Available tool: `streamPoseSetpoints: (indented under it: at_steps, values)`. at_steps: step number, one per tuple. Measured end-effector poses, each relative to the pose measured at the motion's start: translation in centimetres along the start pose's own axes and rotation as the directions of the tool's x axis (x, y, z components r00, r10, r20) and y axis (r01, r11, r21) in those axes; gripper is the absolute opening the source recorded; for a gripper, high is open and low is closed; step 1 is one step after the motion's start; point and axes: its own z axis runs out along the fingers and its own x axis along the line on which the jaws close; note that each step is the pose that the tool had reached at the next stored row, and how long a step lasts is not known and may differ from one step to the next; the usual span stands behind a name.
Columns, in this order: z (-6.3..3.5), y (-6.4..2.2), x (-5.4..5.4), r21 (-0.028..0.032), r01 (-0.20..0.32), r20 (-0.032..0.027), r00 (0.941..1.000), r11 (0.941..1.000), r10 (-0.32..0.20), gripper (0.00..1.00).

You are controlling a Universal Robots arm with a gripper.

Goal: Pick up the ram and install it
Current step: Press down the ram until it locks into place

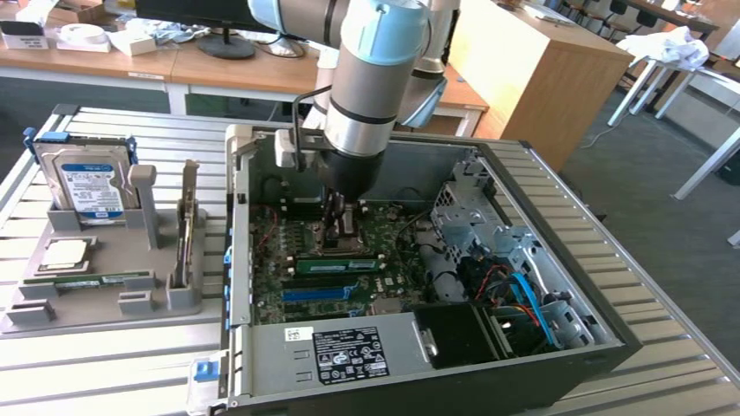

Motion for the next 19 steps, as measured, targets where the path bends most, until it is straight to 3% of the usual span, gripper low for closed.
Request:
streamPoseSetpoints:
  at_steps: [19]
  values:
    - [0.2, 0.21, 0.48, 0.0, 0.0, 0.0, 1.0, 1.0, 0.0, 0.1]
